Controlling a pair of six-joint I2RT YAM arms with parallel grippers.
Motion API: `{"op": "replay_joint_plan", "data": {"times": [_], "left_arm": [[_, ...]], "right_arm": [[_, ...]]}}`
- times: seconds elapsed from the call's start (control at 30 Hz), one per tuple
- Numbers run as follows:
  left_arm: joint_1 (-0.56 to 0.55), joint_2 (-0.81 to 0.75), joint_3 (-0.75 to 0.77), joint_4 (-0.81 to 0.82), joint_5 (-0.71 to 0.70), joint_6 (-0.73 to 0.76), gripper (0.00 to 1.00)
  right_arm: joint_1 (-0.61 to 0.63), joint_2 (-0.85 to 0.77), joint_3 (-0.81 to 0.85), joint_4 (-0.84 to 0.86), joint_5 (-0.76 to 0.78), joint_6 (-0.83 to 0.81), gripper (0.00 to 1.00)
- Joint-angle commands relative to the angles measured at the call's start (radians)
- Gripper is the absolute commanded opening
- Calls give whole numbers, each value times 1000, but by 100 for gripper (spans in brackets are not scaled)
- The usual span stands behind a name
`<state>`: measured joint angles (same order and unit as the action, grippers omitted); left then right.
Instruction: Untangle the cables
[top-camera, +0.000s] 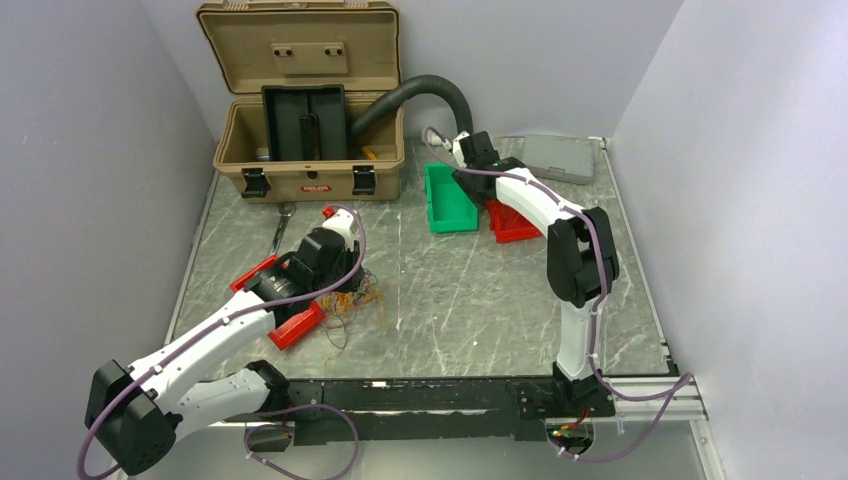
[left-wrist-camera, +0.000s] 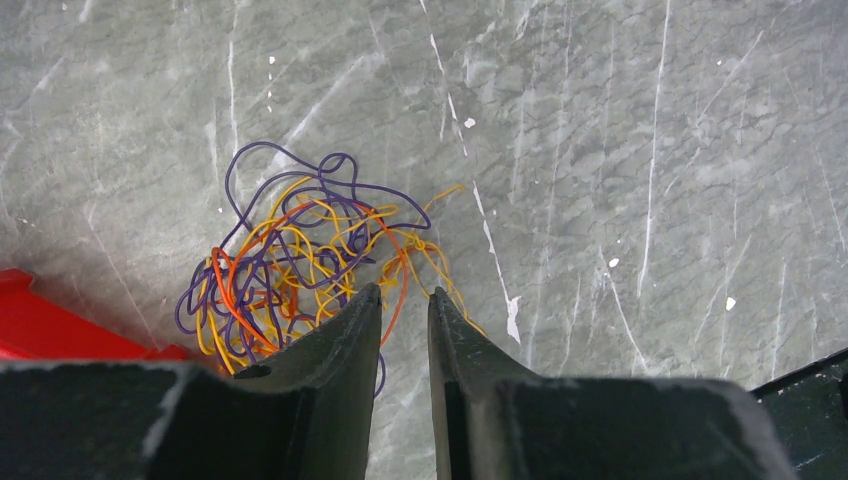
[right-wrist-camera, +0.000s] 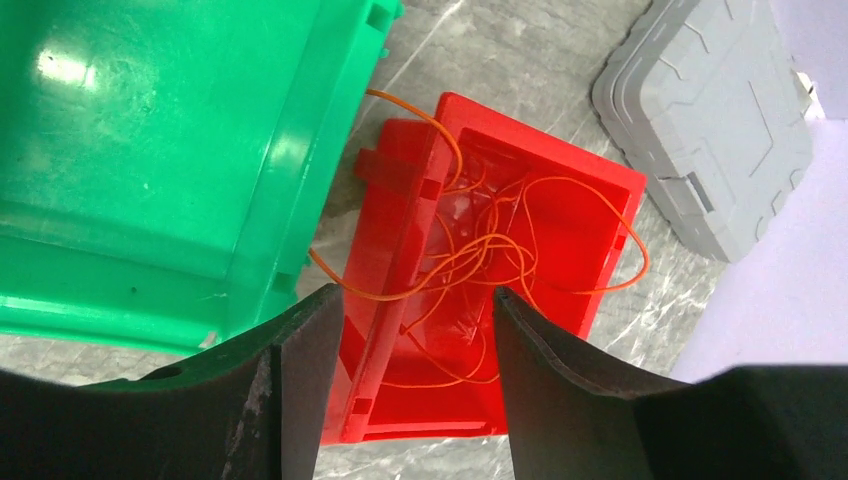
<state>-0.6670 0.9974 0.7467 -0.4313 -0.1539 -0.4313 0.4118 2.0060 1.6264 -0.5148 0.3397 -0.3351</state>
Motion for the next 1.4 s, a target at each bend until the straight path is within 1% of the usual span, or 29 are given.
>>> {"op": "replay_joint_plan", "data": {"times": [0.0, 0.27, 0.47, 0.8, 0.9, 0.97, 1.0, 1.13, 1.37], "left_arm": [[3, -2, 39, 16, -4, 9, 29], [5, -22, 34, 5, -24, 18, 30], [7, -19, 37, 5, -24, 21, 30], [10, -7, 44, 8, -19, 26, 30], [11, -3, 46, 7, -19, 29, 30], [11, 1, 49, 6, -19, 30, 30], [11, 2, 51, 6, -18, 31, 30], [11, 10, 55, 7, -14, 31, 30], [12, 29, 67, 11, -6, 34, 30]], "right_arm": [[22, 21, 5, 25, 6, -42, 59], [40, 90, 62, 30, 26, -74, 56], [49, 88, 68, 62, 20, -80, 51], [50, 73, 60, 113, 41, -78, 50], [50, 76, 63, 117, 45, -77, 40], [50, 76, 64, 122, 53, -74, 30], [50, 74, 62, 127, 54, -72, 26], [50, 51, 51, 148, 34, -60, 24], [47, 13, 47, 156, -11, -27, 27]]}}
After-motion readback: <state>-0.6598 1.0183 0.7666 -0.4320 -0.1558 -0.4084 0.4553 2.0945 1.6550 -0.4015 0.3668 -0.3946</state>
